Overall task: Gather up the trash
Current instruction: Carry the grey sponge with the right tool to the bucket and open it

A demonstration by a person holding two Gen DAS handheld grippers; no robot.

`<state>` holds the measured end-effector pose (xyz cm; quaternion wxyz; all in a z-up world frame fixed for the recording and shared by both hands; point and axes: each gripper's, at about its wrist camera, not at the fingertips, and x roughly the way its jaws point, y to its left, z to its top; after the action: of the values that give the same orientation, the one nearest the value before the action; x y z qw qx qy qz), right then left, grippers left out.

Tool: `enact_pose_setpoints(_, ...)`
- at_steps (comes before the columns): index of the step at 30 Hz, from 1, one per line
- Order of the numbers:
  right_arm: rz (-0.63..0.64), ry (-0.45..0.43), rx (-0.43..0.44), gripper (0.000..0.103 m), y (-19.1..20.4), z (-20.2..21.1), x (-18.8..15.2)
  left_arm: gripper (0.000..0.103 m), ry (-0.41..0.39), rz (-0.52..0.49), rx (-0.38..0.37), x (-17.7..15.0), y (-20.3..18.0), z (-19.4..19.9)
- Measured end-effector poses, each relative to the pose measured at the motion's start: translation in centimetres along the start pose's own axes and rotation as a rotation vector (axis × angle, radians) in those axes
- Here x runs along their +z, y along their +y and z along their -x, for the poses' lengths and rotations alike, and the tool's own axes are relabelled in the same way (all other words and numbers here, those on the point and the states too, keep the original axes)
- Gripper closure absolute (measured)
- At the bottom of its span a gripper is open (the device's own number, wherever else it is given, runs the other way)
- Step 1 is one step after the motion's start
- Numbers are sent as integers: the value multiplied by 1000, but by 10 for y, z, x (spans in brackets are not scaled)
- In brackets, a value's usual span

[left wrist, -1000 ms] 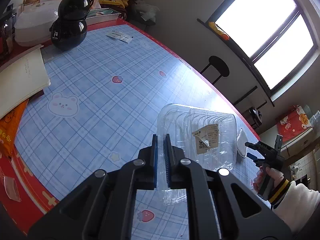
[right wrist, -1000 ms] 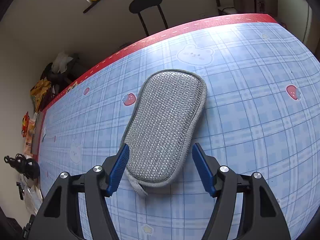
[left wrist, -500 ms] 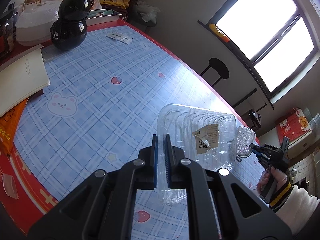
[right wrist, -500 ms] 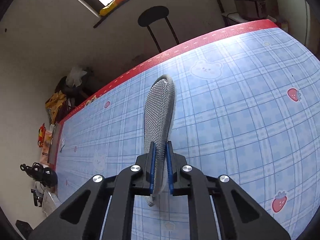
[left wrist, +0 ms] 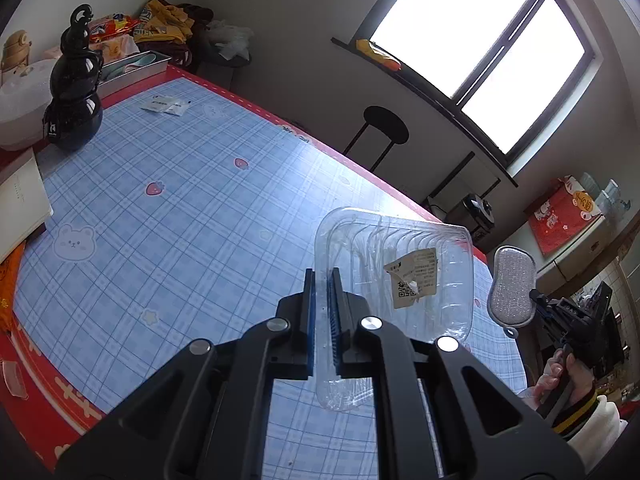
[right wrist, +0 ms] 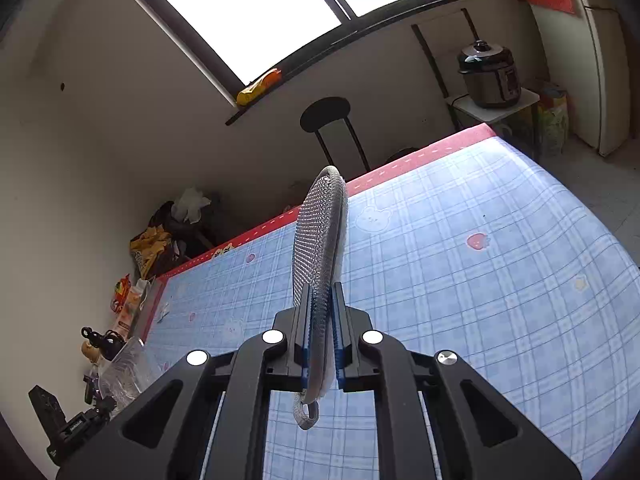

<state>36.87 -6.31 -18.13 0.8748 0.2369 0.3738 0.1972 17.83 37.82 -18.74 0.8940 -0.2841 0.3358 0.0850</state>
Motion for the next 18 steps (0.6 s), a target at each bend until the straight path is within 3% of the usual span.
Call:
enact_pose_setpoints(9,-62,-109,-65,92,-81,102,-1,93,20,-107,-81,-15,-91,-8)
enact_pose_setpoints(18,-164,-202,-195,92,-186,195,-12,93,69,-217,-177,-46,-201,-34)
